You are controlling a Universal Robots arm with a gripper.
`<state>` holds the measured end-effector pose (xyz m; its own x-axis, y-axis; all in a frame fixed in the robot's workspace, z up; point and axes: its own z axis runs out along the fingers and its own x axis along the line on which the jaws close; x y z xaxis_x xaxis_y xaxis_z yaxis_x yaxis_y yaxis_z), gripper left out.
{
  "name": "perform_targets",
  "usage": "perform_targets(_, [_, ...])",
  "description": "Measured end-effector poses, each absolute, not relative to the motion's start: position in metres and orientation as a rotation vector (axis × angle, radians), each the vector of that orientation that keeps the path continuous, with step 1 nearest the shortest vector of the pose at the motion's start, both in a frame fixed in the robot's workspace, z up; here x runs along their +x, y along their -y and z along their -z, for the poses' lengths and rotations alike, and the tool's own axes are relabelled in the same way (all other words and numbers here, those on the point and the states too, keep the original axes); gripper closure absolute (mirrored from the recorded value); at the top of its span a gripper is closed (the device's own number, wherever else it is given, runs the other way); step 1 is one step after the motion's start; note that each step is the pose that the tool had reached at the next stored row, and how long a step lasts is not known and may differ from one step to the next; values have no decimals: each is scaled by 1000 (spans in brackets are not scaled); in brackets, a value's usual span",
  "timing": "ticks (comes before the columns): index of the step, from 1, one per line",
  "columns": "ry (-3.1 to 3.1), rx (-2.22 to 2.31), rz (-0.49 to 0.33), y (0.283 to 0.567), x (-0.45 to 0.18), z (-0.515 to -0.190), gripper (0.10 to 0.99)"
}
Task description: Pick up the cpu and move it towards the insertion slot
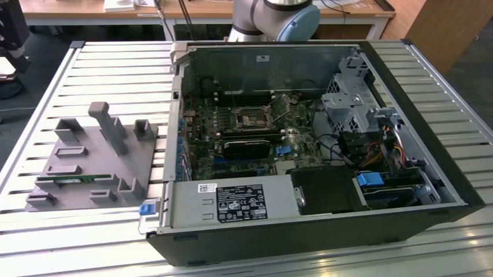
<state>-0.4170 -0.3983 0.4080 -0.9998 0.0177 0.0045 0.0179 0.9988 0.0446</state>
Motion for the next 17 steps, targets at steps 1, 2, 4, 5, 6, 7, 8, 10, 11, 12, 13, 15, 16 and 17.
perform_targets(1, [3137, -28, 70, 398, -416, -408, 541])
perform_targets(2, [3137, -28, 70, 398, -415, -408, 541])
perform_targets(4, [3137, -28, 70, 398, -413, -408, 541])
perform_targets(5, [3137, -28, 70, 398, -412, -408, 541])
perform_targets(6, [3137, -28, 70, 398, -411, -408, 541])
perform_targets(7, [3137, -28, 70, 398, -410, -408, 541])
perform_targets(8, [3137, -28, 70, 398, -410, -408, 541])
perform_targets(10, [3137, -28, 70, 398, -408, -408, 541])
perform_targets(11, [3137, -28, 70, 398, -408, -408, 541])
perform_targets(12, [3137, -28, 70, 398, -407, -408, 541])
perform_targets(13, [3137, -28, 70, 398, -406, -408, 541])
perform_targets(15, [3137, -28, 70, 398, -405, -408, 541])
perform_targets(16, [3137, -28, 70, 398, -404, -408, 541])
perform_targets(17, [3137, -28, 70, 398, -403, -408, 541])
